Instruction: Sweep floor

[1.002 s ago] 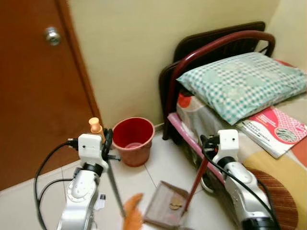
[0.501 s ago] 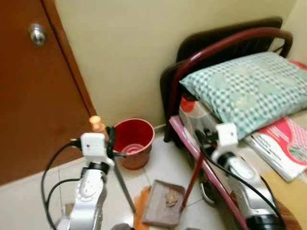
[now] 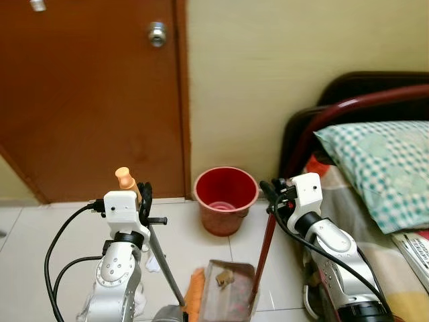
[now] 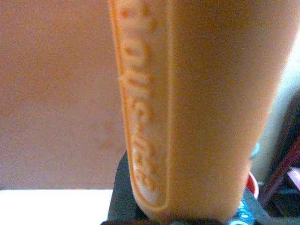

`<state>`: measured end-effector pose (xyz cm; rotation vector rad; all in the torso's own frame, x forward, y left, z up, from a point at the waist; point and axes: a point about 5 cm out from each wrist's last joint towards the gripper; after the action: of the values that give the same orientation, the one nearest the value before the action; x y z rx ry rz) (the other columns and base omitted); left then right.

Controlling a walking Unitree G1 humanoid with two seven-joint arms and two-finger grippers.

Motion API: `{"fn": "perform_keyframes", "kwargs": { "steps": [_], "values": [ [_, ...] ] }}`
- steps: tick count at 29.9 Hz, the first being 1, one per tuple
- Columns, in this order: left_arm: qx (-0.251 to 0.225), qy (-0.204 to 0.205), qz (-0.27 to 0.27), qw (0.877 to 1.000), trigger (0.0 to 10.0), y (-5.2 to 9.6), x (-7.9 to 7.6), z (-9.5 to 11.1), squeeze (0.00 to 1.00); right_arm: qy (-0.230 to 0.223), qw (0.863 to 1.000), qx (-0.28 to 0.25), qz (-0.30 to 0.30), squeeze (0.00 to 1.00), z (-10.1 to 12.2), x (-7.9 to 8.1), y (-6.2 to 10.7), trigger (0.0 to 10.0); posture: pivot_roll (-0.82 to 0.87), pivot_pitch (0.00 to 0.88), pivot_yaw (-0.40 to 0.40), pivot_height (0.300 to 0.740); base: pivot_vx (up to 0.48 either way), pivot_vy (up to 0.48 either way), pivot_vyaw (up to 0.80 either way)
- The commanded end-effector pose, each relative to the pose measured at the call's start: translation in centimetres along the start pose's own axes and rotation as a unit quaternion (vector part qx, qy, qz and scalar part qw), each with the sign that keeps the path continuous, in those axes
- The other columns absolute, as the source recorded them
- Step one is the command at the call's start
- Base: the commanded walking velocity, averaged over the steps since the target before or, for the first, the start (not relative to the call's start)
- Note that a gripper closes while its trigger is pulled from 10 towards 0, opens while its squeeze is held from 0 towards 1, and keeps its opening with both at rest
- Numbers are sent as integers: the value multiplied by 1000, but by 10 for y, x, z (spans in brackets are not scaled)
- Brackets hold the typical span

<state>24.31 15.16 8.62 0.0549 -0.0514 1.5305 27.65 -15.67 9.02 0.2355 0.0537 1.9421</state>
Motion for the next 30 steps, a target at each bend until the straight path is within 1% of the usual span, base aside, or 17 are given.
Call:
{"fn": "perform_keyframes", "kwargs": {
  "steps": [1, 5, 8, 12, 14, 16, 18, 19, 20, 22, 24, 26, 28, 29, 30],
  "values": [
    [8, -21, 7, 1000, 10000, 0, 6, -2, 0, 10, 999, -42, -2, 0, 17, 1, -1, 10000, -5, 10, -10, 740, 0, 0, 669],
    [-15, -45, 30, 998, 10000, -3, 12, 3, 0, 2, 997, -76, -9, 0, 30, 0, -3, 10000, -8, 9, -7, 740, 0, 0, 145],
    [-20, -68, 40, 997, 10000, -5, 16, 5, 0, 0, 996, -85, -7, 0, 34, 0, -4, 10000, -8, 9, -7, 740, 0, 0, 0],
    [-16, -95, 60, 994, 10000, -4, 24, 5, 0, -3, 996, -91, -9, 0, 36, -1, -5, 10000, -8, 11, -6, 740, 0, 0, 0],
    [-11, -109, 77, 991, 10000, -2, 31, 3, 0, -4, 995, -96, -14, 0, 37, -2, -5, 10000, -7, 13, -5, 740, 0, 0, 0],
    [-7, -112, 88, 990, 10000, -1, 35, 2, 0, -4, 995, -100, -15, 0, 38, -2, -5, 10000, -7, 14, -5, 740, 0, 0, 0],
    [2, -123, 95, 988, 10000, 2, 39, -2, 0, -6, 993, -112, -19, 0, 45, -3, -7, 10000, -6, 17, -6, 740, 0, 0, 0],
    [2, -123, 95, 988, 10000, 2, 39, -2, 0, -6, 993, -112, -19, 0, 45, -3, -7, 10000, -6, 17, -6, 740, 0, 0, 0],
    [8, -129, 99, 987, 10000, 3, 41, -5, 0, -14, 992, -126, -23, 0, 54, -4, -11, 10000, -6, 17, -6, 740, 0, 0, 0],
    [9, -129, 99, 987, 10000, 3, 41, -5, 0, -16, 991, -128, -23, 0, 56, -4, -11, 10000, -6, 17, -6, 740, 0, 0, 0],
    [11, -130, 99, 986, 10000, 3, 40, -7, 0, -23, 989, -142, -21, 0, 66, -5, -16, 10000, -8, 19, -7, 740, 0, 0, 0],
    [10, -124, 86, 988, 10000, 2, 33, -6, 0, -43, 985, -169, -10, 0, 92, -4, -26, 10000, -6, 24, -8, 740, 0, 0, 0],
    [9, -121, 82, 989, 10000, 2, 31, -6, 0, -49, 983, -179, -4, 0, 101, -3, -30, 10000, -6, 24, -8, 740, 0, 0, 0],
    [9, -121, 82, 989, 10000, 2, 31, -6, 0, -49, 983, -179, -4, 0, 101, -3, -30, 10000, -6, 24, -8, 740, 0, 0, 0],
    [11, -115, 80, 990, 10000, 2, 29, -7, 0, -54, 980, -190, 4, 0, 112, -1, -34, 10000, -6, 24, -10, 740, 0, 0, 0]
  ]
}}
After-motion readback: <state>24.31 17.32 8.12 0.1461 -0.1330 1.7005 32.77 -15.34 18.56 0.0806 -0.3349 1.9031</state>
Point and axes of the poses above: a point about 5 cm out from each wrist's last joint towards the gripper, its own y axis pointing back from the gripper into the wrist, its own z axis along the axis of the wrist's last joint, x = y × z, and after that the axes turned 7 degrees about -y, right-handed
